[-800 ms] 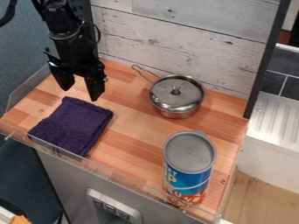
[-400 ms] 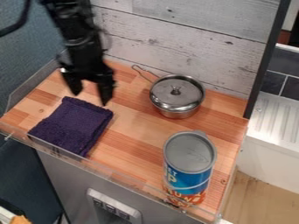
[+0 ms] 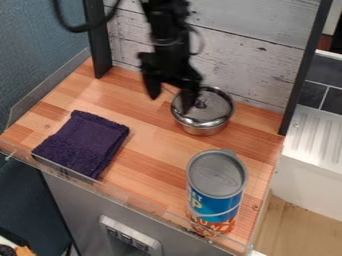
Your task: Move the silver lid to the top left of the table
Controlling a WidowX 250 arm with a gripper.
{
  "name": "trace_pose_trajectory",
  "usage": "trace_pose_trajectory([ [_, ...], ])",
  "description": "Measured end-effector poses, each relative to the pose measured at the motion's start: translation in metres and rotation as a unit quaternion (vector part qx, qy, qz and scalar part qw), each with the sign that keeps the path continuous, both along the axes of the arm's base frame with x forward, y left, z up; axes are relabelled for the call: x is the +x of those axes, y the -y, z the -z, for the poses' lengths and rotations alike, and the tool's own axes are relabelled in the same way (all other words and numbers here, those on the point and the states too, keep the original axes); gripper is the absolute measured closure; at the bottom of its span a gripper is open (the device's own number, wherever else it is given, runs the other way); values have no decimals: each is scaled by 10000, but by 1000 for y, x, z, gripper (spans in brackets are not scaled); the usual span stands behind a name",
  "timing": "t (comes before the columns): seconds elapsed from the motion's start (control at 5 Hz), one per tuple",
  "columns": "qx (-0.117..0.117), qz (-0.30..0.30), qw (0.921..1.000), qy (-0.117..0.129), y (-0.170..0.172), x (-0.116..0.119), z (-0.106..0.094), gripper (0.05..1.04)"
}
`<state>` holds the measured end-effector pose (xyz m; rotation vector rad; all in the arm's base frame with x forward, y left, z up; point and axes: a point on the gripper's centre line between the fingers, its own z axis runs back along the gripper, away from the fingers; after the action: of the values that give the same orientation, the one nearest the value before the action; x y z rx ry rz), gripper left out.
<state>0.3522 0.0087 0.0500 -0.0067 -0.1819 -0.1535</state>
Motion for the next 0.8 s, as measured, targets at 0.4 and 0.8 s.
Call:
trace_pose_trajectory([
  [0.4,-21,-81,10000,-24,19,30,12,87],
  [0.8,129,-87,9997,-182,15,28,19,435],
])
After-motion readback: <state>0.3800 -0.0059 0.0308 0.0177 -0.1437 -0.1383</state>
